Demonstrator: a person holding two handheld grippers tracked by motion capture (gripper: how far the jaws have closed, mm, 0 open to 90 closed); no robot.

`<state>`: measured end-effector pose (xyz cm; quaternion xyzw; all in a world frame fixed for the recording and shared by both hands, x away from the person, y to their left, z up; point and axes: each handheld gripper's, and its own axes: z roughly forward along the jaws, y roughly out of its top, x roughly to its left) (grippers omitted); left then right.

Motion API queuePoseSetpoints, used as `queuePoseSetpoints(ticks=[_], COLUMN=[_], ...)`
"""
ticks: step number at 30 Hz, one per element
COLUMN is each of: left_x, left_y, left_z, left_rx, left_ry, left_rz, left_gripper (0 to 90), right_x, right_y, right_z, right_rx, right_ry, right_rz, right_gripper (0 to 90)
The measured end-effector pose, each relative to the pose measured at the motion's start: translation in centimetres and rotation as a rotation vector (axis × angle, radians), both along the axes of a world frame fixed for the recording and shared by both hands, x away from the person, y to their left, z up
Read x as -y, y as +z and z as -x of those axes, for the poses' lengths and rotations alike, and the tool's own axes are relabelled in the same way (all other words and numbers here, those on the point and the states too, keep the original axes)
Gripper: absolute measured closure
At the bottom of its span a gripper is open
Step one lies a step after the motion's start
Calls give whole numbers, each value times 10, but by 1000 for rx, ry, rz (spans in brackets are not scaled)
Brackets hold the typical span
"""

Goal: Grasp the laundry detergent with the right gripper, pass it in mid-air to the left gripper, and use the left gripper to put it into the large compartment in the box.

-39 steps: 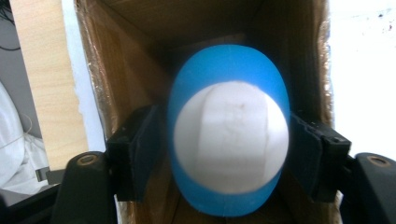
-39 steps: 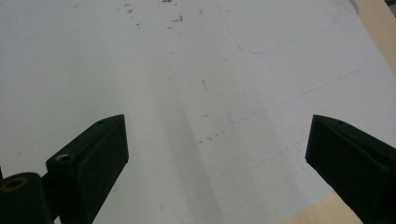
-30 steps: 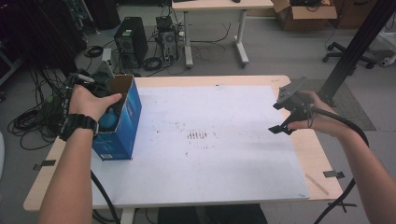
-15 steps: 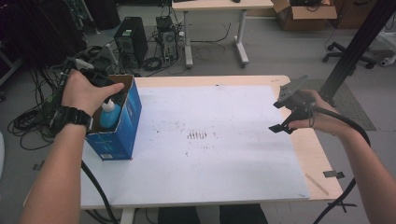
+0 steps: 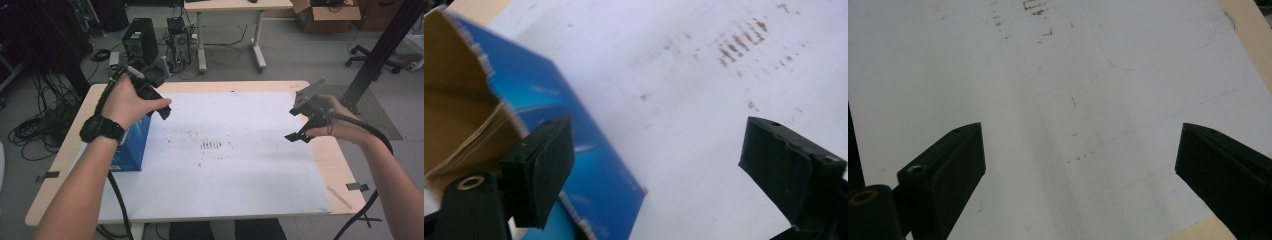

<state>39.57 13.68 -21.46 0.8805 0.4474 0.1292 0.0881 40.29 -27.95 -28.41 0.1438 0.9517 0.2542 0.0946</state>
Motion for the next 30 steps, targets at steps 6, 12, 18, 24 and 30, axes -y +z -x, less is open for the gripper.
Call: queuePoseSetpoints(ticks=[6, 12, 18, 24, 30], left_x=[24, 38, 51, 59, 64], left_y=[-15, -29, -44, -55, -63], left_z=[0, 1, 4, 5, 6], left_rx=[-14, -32, -48, -68, -94], left_ry=[-122, -219, -288, -322, -340], left_rz=[-12, 20, 43, 64, 76], left_gripper=[121, 87, 56, 46, 44], right_x=[-1, 0, 0, -1, 0], right_y=[-2, -2, -2, -2, -4], right_z=[-1, -2, -2, -2, -2], right_rx=[-18, -25, -27, -30, -33], right_ry=[4, 6, 10, 15, 15], right_rz=[3, -3, -2, -1, 0], right_gripper=[54, 53, 54, 54, 54])
